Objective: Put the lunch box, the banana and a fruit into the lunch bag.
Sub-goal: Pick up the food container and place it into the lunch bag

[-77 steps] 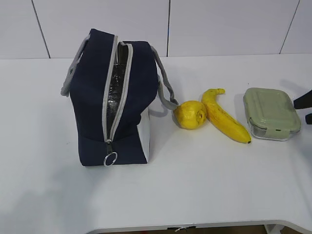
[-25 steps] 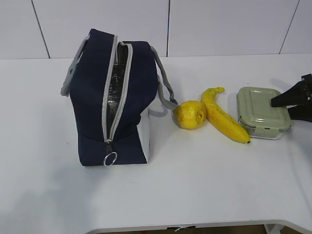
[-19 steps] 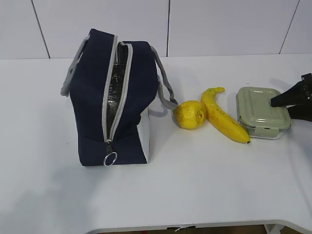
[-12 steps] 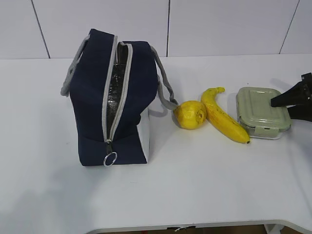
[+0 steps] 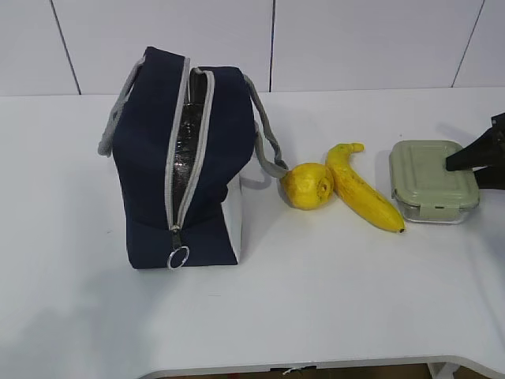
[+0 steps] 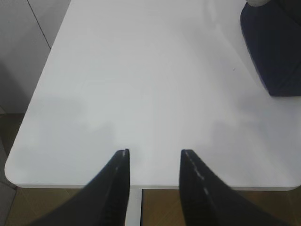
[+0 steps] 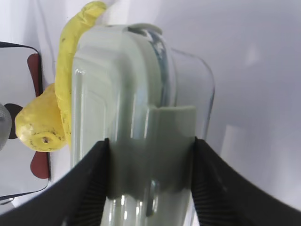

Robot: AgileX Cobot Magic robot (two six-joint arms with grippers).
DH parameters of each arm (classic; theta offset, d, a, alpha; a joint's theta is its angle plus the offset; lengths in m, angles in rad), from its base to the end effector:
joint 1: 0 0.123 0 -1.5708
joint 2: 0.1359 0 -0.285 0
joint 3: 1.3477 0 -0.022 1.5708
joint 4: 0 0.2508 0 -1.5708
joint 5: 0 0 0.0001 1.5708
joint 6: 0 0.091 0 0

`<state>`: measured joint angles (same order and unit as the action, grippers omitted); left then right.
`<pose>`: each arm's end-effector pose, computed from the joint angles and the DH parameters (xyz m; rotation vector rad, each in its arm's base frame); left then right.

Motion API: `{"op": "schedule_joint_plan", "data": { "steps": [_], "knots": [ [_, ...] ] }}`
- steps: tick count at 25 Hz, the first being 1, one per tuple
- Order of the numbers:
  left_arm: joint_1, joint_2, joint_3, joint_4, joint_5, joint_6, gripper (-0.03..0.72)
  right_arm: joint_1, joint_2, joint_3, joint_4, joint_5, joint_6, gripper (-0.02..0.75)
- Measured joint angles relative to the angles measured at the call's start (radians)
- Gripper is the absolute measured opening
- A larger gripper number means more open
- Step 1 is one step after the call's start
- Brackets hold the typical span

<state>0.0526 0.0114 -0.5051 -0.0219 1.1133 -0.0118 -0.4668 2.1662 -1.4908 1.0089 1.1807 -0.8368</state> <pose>-0.0059 -0.0021 0.2746 -0.0661 2.1020 -0.0020 0.4027 -0.1231 0.1578 0.1770 2.5240 1.1009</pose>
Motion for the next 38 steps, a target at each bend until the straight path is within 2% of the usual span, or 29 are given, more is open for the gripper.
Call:
{"op": "schedule_joint_plan", "data": {
  "steps": [16,26,31,35,38],
  "knots": [
    [0.0,0.0,0.0,0.0,0.0,0.0,0.251,0.009,-0.132,0.002,-0.006,-0.012,0.101,0.402],
    [0.0,0.004,0.0,-0.018,-0.008,0.0,0.251,0.112,-0.265,0.004,0.041,0.0,0.195,0.402],
    [0.0,0.077,-0.07,-0.041,-0.055,0.0,0.251,0.171,-0.337,0.006,0.105,0.005,0.218,0.402],
    [0.0,0.229,-0.133,-0.122,-0.106,0.0,0.251,0.226,-0.358,0.006,0.179,0.01,0.22,0.401],
    [0.0,0.379,-0.171,-0.258,-0.124,0.018,0.251,0.274,-0.362,0.006,0.209,0.01,0.223,0.401]
  ]
}}
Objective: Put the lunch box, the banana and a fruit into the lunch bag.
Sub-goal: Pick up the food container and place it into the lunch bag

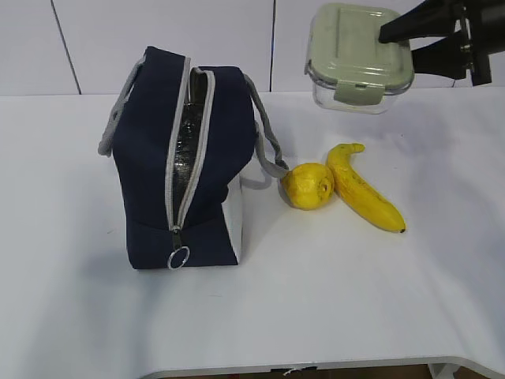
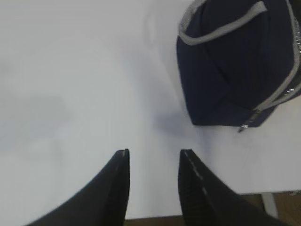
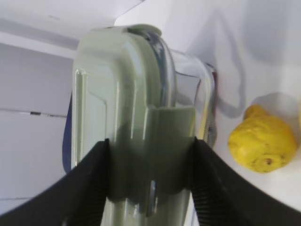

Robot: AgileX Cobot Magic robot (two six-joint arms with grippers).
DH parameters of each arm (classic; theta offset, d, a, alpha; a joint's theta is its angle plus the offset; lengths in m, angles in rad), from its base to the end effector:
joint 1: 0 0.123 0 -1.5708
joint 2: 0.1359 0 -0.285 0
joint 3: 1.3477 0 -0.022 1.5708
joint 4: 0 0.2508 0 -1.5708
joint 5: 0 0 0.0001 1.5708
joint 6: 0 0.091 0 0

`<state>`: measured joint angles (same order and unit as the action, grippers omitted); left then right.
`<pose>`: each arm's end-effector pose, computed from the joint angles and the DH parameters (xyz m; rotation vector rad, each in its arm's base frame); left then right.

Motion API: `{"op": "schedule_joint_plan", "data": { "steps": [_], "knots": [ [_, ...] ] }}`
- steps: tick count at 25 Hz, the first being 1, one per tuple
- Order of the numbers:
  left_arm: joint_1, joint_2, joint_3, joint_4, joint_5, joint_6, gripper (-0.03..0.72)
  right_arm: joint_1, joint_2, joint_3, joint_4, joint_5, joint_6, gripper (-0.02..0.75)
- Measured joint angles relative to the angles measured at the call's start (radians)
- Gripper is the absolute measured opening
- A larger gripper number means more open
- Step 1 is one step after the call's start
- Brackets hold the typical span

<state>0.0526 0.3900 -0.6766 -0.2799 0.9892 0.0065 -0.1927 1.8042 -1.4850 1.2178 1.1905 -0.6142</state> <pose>0.0532 -0.0183 0.3283 -0.0855 2.1640 -0.3084 0.3863 0.0054 0.3163 -0.0069 2.2529 1.2874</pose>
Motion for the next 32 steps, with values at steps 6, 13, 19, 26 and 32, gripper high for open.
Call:
{"op": "schedule_joint_plan", "data": {
  "steps": [6,13,19,26,32],
  "knots": [
    [0.0,0.325,-0.09,-0.255,-0.015,0.153,0.251,0.078,0.0,0.0,0.017,0.0,0.0,0.401],
    [0.0,0.682,-0.227,-0.512,-0.055,0.379,0.303,0.161,0.0,0.0,0.073,0.0,0.0,0.401],
    [-0.024,0.917,-0.394,-0.62,-0.05,0.491,0.334,0.221,0.0,0.0,0.076,0.0,0.0,0.401],
    [-0.169,1.1,-0.562,-0.62,-0.049,0.521,0.339,0.238,0.0,0.0,0.076,0.0,0.0,0.4],
    [-0.229,1.242,-0.664,-0.616,-0.068,0.523,0.346,0.238,0.0,0.0,0.076,0.0,0.0,0.4]
  ]
}}
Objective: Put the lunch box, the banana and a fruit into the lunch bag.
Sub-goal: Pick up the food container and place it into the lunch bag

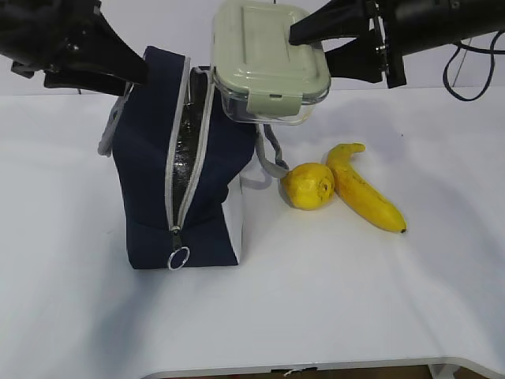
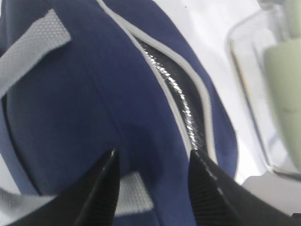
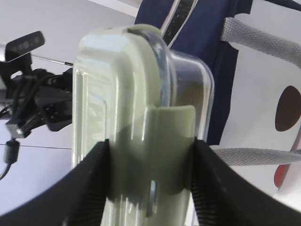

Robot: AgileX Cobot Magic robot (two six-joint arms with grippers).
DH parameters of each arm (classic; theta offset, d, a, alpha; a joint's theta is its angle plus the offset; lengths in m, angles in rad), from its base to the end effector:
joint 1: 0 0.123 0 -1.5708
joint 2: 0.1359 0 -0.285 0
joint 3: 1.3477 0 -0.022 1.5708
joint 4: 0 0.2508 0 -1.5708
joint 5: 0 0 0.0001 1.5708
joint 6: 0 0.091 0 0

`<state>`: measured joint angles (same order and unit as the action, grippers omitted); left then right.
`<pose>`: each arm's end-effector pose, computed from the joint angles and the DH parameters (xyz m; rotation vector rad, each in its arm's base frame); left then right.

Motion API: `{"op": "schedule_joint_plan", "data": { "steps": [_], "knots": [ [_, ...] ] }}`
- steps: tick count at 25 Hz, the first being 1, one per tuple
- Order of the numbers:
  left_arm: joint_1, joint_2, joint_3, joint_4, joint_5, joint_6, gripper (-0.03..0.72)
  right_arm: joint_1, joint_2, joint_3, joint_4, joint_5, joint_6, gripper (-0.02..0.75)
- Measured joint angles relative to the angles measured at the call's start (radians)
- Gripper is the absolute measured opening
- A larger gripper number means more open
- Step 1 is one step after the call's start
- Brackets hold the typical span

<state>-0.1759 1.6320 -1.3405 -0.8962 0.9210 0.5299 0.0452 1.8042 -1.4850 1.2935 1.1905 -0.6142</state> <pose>0.3352 -0.1171 0.3176 0.3658 2.3956 -0.9539 0.3754 0.0984 0.3223 -0.2376 2.2475 1.4809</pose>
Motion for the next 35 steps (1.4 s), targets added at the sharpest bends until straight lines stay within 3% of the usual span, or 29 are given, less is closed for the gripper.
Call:
{"op": "schedule_joint_plan", "data": {
  "steps": [7,12,14,21,35],
  "knots": [
    [-0.016,0.1,-0.023,0.001,-0.006,0.0,0.323,0.003,0.0,0.0,0.0,0.0,0.0,0.4],
    [-0.016,0.108,-0.024,0.002,0.019,0.0,0.055,0.029,0.0,0.0,0.0,0.0,0.0,0.4],
    [-0.016,0.108,-0.03,0.005,0.04,0.0,0.013,0.052,0.0,0.0,0.003,0.0,0.0,0.4],
    [-0.016,0.1,-0.032,0.009,0.071,0.0,0.002,0.124,0.033,-0.009,0.03,-0.024,-0.011,0.4],
    [-0.025,-0.01,-0.032,0.009,0.097,0.007,0.001,0.128,0.263,-0.011,0.065,-0.112,-0.015,0.4]
  ]
}}
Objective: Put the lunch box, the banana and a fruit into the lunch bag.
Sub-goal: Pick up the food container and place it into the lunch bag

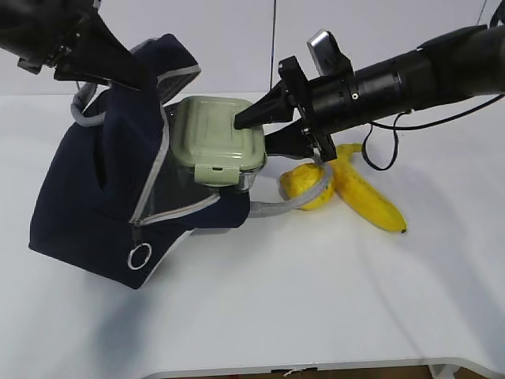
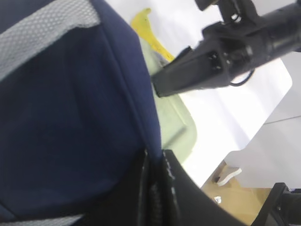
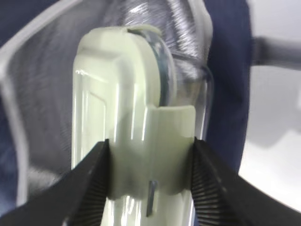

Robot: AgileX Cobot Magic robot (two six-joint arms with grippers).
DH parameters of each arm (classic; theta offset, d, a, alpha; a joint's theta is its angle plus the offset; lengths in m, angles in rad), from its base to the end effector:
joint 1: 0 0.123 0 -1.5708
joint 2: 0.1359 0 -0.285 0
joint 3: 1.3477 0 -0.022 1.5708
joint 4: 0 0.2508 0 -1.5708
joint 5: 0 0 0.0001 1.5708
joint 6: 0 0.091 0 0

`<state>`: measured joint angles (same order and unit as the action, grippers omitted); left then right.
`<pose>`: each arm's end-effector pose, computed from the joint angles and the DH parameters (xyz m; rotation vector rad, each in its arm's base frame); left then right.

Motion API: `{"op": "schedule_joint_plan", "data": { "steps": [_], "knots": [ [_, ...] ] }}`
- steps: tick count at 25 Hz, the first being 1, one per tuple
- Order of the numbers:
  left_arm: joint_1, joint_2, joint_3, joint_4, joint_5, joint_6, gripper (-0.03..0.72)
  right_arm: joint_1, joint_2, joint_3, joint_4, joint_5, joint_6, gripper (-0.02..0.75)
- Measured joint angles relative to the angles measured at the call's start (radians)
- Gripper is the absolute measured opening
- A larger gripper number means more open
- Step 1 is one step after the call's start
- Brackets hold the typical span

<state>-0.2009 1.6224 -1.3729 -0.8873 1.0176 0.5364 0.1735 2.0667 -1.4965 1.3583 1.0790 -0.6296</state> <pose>0.3245 -0.1274 0.3282 0.4901 2.4101 -1.0048 0.4108 0.1516 0.2211 -0.0969 2.4167 1.5696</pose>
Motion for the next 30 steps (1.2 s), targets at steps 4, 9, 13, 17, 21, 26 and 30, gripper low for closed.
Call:
{"op": "schedule_joint_plan", "data": {
  "steps": [4,9,13,17,21,26,30],
  "knots": [
    [-0.013,0.03,0.0,-0.024,-0.013,0.035,0.001,0.021,0.045,-0.063,0.034,-0.006,-0.007,0.4],
    [-0.017,0.067,0.0,-0.08,-0.056,0.093,0.0,0.079,0.122,-0.194,0.038,-0.006,-0.009,0.4],
    [-0.017,0.1,0.0,-0.096,-0.07,0.112,0.0,0.114,0.192,-0.254,0.036,0.008,-0.003,0.4],
    [-0.017,0.115,0.0,-0.103,-0.079,0.118,0.0,0.122,0.252,-0.284,0.038,0.009,0.004,0.399],
    [-0.019,0.126,0.0,-0.103,-0.083,0.118,0.0,0.122,0.308,-0.315,0.038,0.013,0.007,0.399],
    [-0.021,0.156,0.0,-0.105,-0.087,0.12,0.0,0.122,0.349,-0.352,0.03,0.013,0.011,0.399],
    [-0.021,0.179,0.0,-0.106,-0.088,0.12,0.0,0.122,0.373,-0.363,0.015,0.011,0.04,0.4]
  ]
}}
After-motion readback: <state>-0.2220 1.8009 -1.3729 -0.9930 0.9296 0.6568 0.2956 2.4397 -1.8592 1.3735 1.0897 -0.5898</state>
